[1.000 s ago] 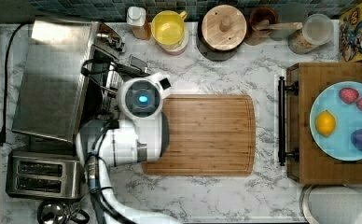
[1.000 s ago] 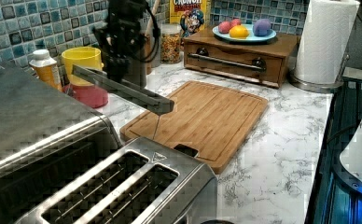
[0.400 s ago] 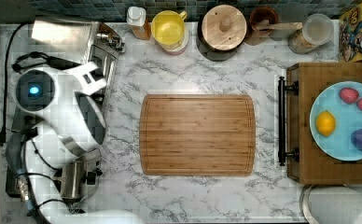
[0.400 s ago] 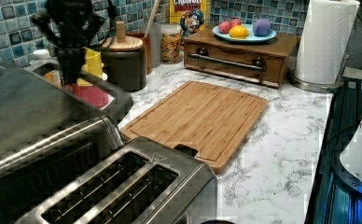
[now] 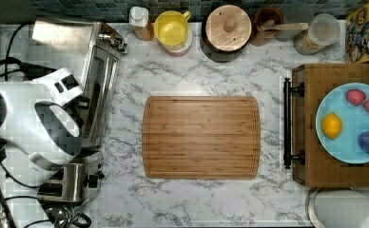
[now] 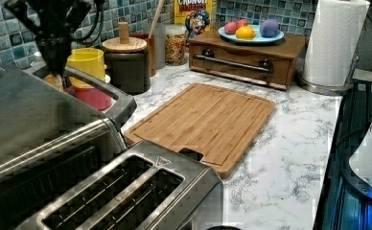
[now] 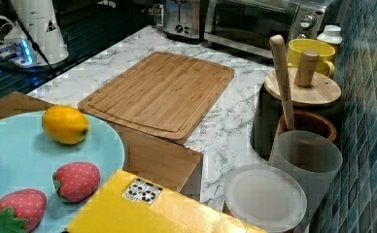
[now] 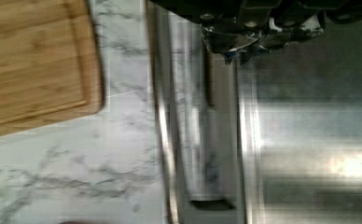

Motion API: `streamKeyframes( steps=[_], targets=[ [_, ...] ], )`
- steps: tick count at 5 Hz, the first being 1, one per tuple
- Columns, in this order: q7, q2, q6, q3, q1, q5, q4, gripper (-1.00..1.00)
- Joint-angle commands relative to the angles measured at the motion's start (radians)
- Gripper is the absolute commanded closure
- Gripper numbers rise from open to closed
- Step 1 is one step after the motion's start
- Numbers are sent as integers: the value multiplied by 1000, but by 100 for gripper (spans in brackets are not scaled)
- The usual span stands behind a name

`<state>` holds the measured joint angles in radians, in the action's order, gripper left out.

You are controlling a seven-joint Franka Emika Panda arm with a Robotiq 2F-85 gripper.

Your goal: Close the oven.

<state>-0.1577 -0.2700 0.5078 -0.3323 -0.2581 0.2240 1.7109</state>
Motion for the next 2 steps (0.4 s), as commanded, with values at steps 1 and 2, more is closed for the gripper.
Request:
streamKeyframes(
  steps=[1,2],
  targets=[
    [-88,43,-28,38,31,30,-158,100],
    [-87,44,-27,46,24,28,-158,100]
  ],
)
